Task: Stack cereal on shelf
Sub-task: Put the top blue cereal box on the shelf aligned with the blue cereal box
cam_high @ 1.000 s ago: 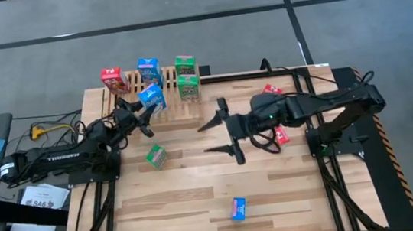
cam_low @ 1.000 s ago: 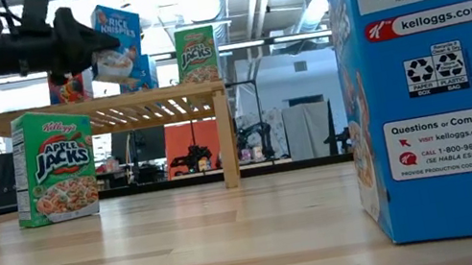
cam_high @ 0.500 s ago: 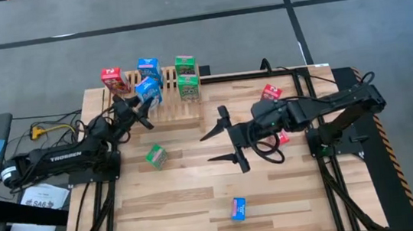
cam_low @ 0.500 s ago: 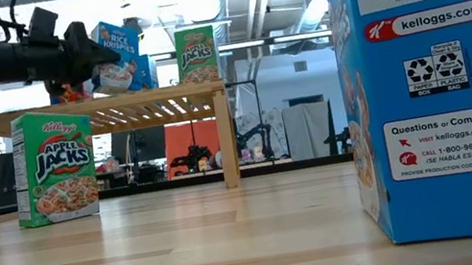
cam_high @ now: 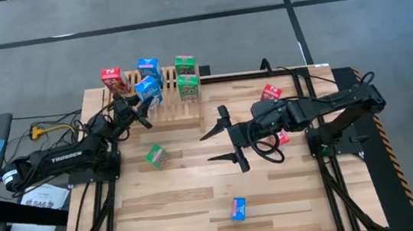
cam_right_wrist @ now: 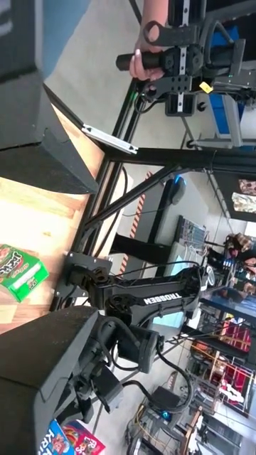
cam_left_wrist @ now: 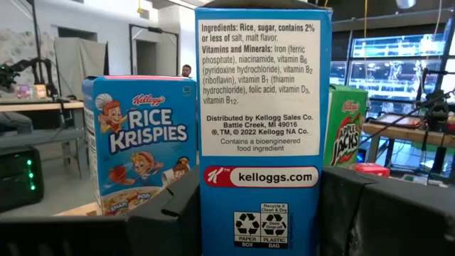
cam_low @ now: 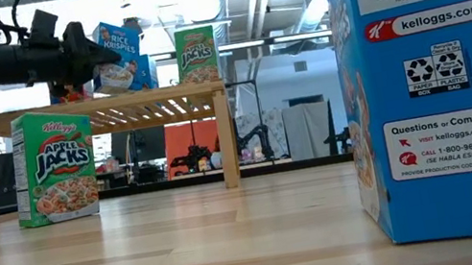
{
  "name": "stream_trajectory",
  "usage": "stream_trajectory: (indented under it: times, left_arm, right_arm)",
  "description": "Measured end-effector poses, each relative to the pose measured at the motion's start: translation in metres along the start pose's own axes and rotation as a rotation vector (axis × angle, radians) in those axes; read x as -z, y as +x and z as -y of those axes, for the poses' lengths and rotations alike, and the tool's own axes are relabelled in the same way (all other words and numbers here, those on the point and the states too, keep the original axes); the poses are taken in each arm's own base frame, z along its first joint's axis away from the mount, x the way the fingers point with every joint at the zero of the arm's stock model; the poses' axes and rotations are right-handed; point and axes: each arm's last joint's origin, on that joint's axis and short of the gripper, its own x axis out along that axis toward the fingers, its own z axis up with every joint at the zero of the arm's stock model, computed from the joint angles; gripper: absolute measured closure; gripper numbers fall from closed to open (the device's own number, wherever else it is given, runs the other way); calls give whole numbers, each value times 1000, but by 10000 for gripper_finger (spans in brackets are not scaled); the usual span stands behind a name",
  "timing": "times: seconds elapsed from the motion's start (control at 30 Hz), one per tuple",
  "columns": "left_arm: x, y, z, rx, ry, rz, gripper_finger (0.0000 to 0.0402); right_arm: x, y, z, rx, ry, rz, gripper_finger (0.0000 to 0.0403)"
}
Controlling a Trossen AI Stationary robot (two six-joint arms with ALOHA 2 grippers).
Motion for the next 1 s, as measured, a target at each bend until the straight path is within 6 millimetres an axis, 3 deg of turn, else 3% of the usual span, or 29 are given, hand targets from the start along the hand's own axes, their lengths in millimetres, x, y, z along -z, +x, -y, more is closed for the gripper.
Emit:
stream_trajectory:
  times: [0.73, 1.0]
  left_arm:
    - [13, 6, 1, -7, 23, -70, 231]
    - [14, 6, 1, -5, 36, -81, 188]
  right_arm:
    - [1, 0, 0, -2, 0, -6, 107]
    - [2, 0, 0, -4, 0, -15, 107]
